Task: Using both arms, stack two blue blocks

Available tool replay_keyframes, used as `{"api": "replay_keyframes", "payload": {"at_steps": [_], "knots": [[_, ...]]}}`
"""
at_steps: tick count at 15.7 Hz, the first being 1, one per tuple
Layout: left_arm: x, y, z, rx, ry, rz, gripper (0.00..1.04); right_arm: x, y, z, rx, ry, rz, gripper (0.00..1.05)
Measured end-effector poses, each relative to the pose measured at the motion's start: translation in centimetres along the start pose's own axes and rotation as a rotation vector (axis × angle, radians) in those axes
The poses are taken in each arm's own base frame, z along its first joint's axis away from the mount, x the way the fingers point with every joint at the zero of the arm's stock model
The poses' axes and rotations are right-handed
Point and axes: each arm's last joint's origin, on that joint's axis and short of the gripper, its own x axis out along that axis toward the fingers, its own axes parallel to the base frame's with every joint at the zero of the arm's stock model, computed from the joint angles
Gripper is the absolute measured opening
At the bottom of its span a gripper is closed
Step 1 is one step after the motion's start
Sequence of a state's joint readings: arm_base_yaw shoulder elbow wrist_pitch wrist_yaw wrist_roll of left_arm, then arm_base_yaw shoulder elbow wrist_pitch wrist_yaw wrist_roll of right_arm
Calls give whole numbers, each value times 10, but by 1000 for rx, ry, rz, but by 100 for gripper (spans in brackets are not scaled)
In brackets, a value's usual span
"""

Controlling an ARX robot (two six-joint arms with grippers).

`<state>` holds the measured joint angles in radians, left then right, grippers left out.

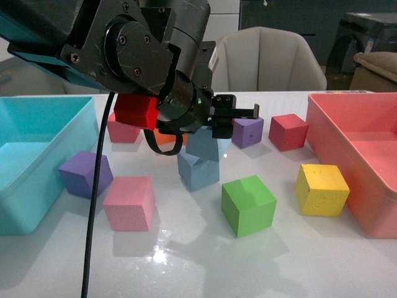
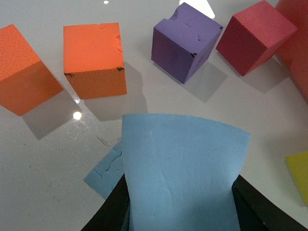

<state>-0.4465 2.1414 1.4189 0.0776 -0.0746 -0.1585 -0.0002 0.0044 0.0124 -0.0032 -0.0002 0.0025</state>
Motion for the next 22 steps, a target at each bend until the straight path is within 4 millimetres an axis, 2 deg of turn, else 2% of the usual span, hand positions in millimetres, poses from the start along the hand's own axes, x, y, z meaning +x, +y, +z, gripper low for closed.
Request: {"api": "replay_keyframes", "payload": {"at_steps": [6, 11, 12, 16, 17, 20, 22], "knots": [[13, 12, -5, -13, 25, 39, 40, 0, 0, 0, 0, 0, 0, 98], [19, 12, -7, -25, 21, 60, 40, 0, 0, 0, 0, 0, 0, 98], [20, 12, -8, -30, 24, 61, 46, 0, 0, 0, 0, 0, 0, 98], [20, 10, -5, -33, -6, 57, 94, 0, 0, 0, 0, 0, 0, 98], [20, 9, -4, -34, -23, 60, 100, 0, 0, 0, 0, 0, 0, 98], [15, 8, 6, -43, -85, 54, 98, 0, 0, 0, 0, 0, 0, 98], [-3, 7, 20, -71, -170, 32, 98, 0, 0, 0, 0, 0, 0, 98]]}}
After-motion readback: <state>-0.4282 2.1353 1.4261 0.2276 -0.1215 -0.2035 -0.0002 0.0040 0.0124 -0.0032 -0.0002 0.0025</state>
